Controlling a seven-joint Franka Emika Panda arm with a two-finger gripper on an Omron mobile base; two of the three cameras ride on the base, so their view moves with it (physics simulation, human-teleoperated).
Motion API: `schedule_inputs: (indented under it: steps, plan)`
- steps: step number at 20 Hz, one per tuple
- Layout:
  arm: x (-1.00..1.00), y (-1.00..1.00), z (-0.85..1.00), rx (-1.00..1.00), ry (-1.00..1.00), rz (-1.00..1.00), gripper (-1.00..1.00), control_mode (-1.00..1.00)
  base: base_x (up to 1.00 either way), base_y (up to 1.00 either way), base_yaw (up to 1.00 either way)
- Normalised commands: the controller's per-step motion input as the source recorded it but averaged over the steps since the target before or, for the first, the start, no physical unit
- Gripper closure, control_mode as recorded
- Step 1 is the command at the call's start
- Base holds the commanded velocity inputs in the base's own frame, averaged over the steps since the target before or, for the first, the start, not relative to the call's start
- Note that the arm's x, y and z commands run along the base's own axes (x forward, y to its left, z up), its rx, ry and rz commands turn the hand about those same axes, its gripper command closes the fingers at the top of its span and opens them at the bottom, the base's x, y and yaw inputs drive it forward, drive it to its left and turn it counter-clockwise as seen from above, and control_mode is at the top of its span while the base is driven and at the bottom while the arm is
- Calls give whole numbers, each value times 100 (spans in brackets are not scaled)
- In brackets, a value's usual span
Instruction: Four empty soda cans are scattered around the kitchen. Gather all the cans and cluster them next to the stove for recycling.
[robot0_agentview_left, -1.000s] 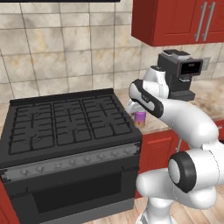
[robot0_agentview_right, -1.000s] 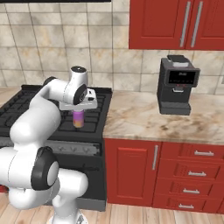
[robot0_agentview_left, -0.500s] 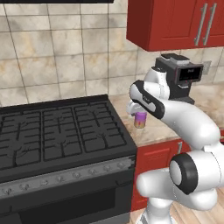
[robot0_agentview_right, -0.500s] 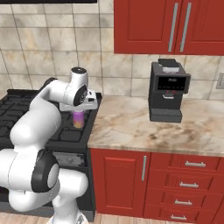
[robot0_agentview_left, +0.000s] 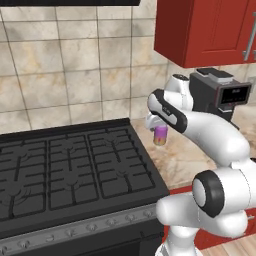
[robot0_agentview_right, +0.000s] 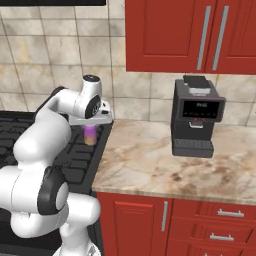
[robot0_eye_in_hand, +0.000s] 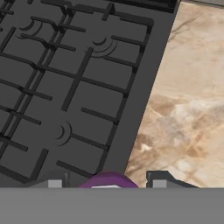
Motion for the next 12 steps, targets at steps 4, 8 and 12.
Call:
schedule_inputs:
  steps: [4, 8, 12]
  plan:
    - [0, 0, 0, 0, 0, 0, 100, 100, 41, -18, 0]
    - [0, 0, 0, 0, 0, 0, 100, 100, 23, -1, 1]
    - [0, 0, 0, 0, 0, 0, 100, -100, 3, 0, 0]
